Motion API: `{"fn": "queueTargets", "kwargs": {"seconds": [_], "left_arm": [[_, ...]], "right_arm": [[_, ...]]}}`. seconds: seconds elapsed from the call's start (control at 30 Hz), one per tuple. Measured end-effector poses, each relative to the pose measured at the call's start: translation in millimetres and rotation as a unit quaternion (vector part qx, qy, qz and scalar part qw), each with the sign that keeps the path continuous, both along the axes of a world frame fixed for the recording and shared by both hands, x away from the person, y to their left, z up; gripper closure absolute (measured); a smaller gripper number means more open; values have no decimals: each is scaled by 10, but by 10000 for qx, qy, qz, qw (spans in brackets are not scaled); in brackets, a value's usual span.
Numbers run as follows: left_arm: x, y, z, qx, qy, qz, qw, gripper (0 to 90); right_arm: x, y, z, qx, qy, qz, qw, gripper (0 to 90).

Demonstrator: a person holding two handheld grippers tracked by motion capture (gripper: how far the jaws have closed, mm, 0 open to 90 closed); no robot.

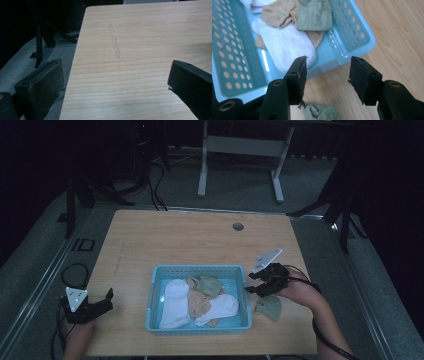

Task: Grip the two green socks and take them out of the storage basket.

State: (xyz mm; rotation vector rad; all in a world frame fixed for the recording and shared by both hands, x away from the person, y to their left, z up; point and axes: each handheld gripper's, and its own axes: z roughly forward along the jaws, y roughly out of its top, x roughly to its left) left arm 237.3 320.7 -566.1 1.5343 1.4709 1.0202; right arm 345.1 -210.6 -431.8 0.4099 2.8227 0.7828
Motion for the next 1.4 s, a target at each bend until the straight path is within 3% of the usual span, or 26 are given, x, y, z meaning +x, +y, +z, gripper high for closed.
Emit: {"fn": "queueTargets", "kwargs": {"seconds": [0.67, 1.1, 1.23, 1.4], "left_arm": [[-8, 2, 0, 15, -23, -38, 10000, 4], [-10, -1, 0, 21, -28, -64, 10000, 4], [-7, -4, 0, 31, -19, -58, 10000, 3], [-8, 0, 0, 23, -23, -64, 10000, 4]], "right_arm": [[107, 726, -213, -24, 125, 548, 9984, 483], [231, 1092, -388, -137, 256, 600, 9978, 482], [260, 1143, -439, -74, 304, 564, 9979, 479], [295, 1222, -522, -223, 358, 539, 9977, 455]]}}
